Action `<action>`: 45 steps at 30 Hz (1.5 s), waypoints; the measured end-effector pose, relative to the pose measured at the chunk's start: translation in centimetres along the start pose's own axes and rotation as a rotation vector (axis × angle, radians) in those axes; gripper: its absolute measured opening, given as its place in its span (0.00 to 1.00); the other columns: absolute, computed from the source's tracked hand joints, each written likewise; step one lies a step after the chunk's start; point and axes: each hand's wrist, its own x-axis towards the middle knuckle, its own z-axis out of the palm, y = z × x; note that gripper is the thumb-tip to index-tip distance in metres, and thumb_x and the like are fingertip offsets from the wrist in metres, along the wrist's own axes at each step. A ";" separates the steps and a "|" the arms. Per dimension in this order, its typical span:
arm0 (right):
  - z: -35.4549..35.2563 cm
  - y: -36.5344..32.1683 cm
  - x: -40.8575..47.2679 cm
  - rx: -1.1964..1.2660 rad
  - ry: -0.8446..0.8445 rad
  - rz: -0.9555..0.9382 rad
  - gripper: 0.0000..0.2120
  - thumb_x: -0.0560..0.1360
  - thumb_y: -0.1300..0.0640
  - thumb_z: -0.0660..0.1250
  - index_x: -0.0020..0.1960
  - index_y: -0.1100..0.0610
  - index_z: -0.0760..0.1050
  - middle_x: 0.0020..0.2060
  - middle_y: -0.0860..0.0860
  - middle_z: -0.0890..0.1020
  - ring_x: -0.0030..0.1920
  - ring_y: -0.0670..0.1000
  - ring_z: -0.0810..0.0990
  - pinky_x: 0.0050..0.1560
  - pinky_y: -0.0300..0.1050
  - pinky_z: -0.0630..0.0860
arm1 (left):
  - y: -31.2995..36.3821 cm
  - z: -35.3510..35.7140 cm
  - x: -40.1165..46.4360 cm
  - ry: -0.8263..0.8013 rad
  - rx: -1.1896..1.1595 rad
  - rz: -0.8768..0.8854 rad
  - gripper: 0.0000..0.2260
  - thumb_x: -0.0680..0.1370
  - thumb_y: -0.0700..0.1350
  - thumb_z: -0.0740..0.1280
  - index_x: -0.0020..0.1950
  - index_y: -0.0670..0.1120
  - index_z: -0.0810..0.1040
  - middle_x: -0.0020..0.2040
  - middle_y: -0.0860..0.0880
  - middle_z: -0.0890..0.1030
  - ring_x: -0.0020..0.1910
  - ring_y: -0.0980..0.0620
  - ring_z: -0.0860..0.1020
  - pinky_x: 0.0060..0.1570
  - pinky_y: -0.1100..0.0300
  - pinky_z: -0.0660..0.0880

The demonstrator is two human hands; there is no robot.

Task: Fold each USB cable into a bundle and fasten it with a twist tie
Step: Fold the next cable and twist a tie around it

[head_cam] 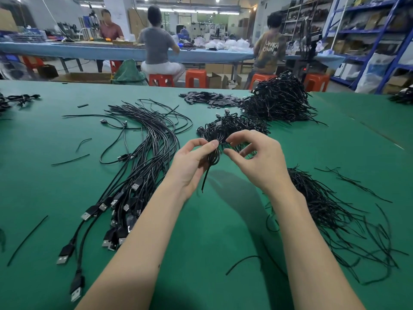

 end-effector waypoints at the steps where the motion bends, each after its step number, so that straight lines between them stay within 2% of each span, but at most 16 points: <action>1: 0.1 -0.1 -0.1 -0.006 0.023 -0.015 0.05 0.73 0.47 0.74 0.48 0.41 0.80 0.45 0.37 0.82 0.35 0.42 0.81 0.42 0.48 0.80 | 0.0 0.0 0.0 -0.002 -0.002 -0.006 0.09 0.74 0.37 0.73 0.43 0.47 0.75 0.35 0.50 0.82 0.36 0.54 0.77 0.45 0.62 0.72; 4: 0.6 -0.4 -0.2 0.075 0.038 0.072 0.03 0.74 0.47 0.73 0.43 0.44 0.81 0.41 0.38 0.83 0.32 0.45 0.80 0.38 0.45 0.78 | 0.1 -0.1 0.0 -0.022 -0.003 0.000 0.08 0.74 0.37 0.73 0.44 0.47 0.75 0.35 0.50 0.82 0.36 0.54 0.77 0.43 0.63 0.73; 9: 1.2 -2.1 0.3 0.984 -0.187 0.798 0.06 0.77 0.58 0.70 0.41 0.54 0.80 0.34 0.47 0.81 0.25 0.45 0.73 0.26 0.33 0.69 | 0.2 -0.1 -0.1 -0.074 0.027 0.038 0.08 0.75 0.37 0.73 0.45 0.47 0.75 0.35 0.50 0.82 0.34 0.56 0.78 0.37 0.66 0.75; 11: 1.2 -2.2 0.2 1.166 -0.237 0.918 0.04 0.77 0.58 0.68 0.43 0.55 0.79 0.35 0.47 0.81 0.26 0.44 0.73 0.25 0.33 0.68 | 0.2 0.0 -0.1 -0.076 0.028 0.040 0.08 0.75 0.37 0.72 0.45 0.47 0.75 0.35 0.51 0.82 0.34 0.56 0.78 0.39 0.66 0.75; 13: 1.0 -1.9 0.0 0.976 -0.239 0.754 0.02 0.78 0.60 0.68 0.49 0.55 0.79 0.40 0.47 0.84 0.28 0.46 0.77 0.28 0.35 0.71 | 0.3 -0.1 0.0 -0.044 0.029 0.031 0.08 0.75 0.37 0.73 0.44 0.47 0.75 0.35 0.51 0.82 0.34 0.55 0.78 0.41 0.64 0.73; 15: 0.5 -1.3 -0.2 0.668 -0.181 0.463 0.08 0.77 0.63 0.70 0.54 0.52 0.79 0.44 0.47 0.85 0.31 0.49 0.81 0.32 0.37 0.74 | 0.2 -0.4 0.1 -0.005 0.026 0.013 0.09 0.74 0.37 0.74 0.43 0.47 0.75 0.35 0.50 0.81 0.35 0.54 0.76 0.44 0.61 0.72; 18: 0.1 -0.7 -0.2 0.326 -0.105 0.167 0.10 0.74 0.58 0.75 0.52 0.45 0.81 0.44 0.42 0.84 0.33 0.51 0.83 0.36 0.40 0.78 | 0.2 -0.8 0.2 0.014 0.010 -0.002 0.09 0.74 0.37 0.74 0.42 0.47 0.76 0.35 0.50 0.81 0.36 0.53 0.76 0.46 0.60 0.71; 23: 1.0 -0.4 -0.2 0.102 -0.032 0.107 0.04 0.74 0.45 0.73 0.46 0.44 0.82 0.42 0.37 0.84 0.33 0.46 0.82 0.42 0.50 0.81 | -0.1 -0.7 0.2 -0.012 0.022 -0.007 0.09 0.74 0.37 0.74 0.43 0.47 0.75 0.35 0.51 0.82 0.35 0.54 0.77 0.43 0.63 0.74; 26: 1.6 -0.1 -0.5 0.113 -0.020 0.176 0.05 0.78 0.45 0.70 0.45 0.45 0.81 0.39 0.36 0.83 0.34 0.46 0.80 0.40 0.47 0.79 | -0.1 -0.7 0.1 -0.015 0.022 0.008 0.09 0.73 0.37 0.74 0.43 0.47 0.75 0.35 0.51 0.82 0.34 0.55 0.77 0.40 0.64 0.75; 30: 2.9 -0.6 -0.6 0.540 -0.116 0.525 0.07 0.82 0.53 0.67 0.46 0.53 0.79 0.39 0.45 0.81 0.28 0.47 0.76 0.29 0.40 0.73 | -0.3 -0.5 -0.1 -0.009 0.017 0.041 0.10 0.72 0.37 0.74 0.43 0.47 0.75 0.37 0.50 0.84 0.36 0.54 0.77 0.45 0.61 0.72; 33: 2.6 -1.1 -0.2 1.328 -0.286 1.051 0.06 0.79 0.59 0.66 0.43 0.58 0.76 0.37 0.50 0.78 0.23 0.43 0.68 0.20 0.31 0.61 | -0.5 0.0 -0.4 -0.010 0.018 0.092 0.10 0.73 0.35 0.73 0.43 0.46 0.74 0.39 0.47 0.84 0.39 0.49 0.79 0.52 0.56 0.74; 35: 2.6 -0.9 -0.4 1.686 -0.305 1.202 0.04 0.73 0.60 0.67 0.40 0.60 0.76 0.35 0.51 0.78 0.22 0.42 0.65 0.18 0.30 0.57 | -0.5 0.2 -0.4 -0.017 0.041 0.114 0.10 0.74 0.34 0.73 0.43 0.46 0.75 0.39 0.45 0.84 0.39 0.47 0.80 0.54 0.55 0.76; 37: 3.0 -1.0 -0.7 1.573 -0.269 1.111 0.03 0.75 0.59 0.68 0.43 0.58 0.76 0.37 0.50 0.79 0.23 0.43 0.67 0.19 0.31 0.60 | -0.3 0.1 -0.3 -0.004 0.051 0.109 0.09 0.74 0.34 0.73 0.43 0.46 0.75 0.37 0.48 0.84 0.36 0.51 0.80 0.46 0.61 0.77; 39: 3.2 -0.8 -0.8 1.195 -0.153 0.890 0.02 0.79 0.57 0.68 0.50 0.55 0.78 0.42 0.49 0.83 0.26 0.44 0.72 0.23 0.33 0.65 | -0.2 -0.3 -0.2 0.033 0.033 0.089 0.09 0.74 0.35 0.72 0.42 0.46 0.75 0.35 0.49 0.82 0.34 0.54 0.78 0.40 0.65 0.75; 42: 3.3 -0.1 -1.3 0.805 0.003 0.517 0.07 0.77 0.58 0.73 0.54 0.51 0.79 0.47 0.47 0.85 0.30 0.49 0.76 0.29 0.37 0.71 | -0.2 -1.0 0.0 0.084 0.005 0.064 0.10 0.74 0.35 0.73 0.41 0.46 0.75 0.35 0.48 0.80 0.33 0.54 0.76 0.40 0.64 0.73; 45: 3.3 0.3 -1.9 0.578 0.009 0.321 0.09 0.74 0.56 0.77 0.52 0.48 0.81 0.48 0.45 0.85 0.31 0.50 0.74 0.33 0.40 0.74 | -0.3 -1.0 0.2 0.075 0.013 0.048 0.10 0.74 0.36 0.73 0.41 0.47 0.75 0.33 0.50 0.80 0.31 0.56 0.76 0.37 0.65 0.74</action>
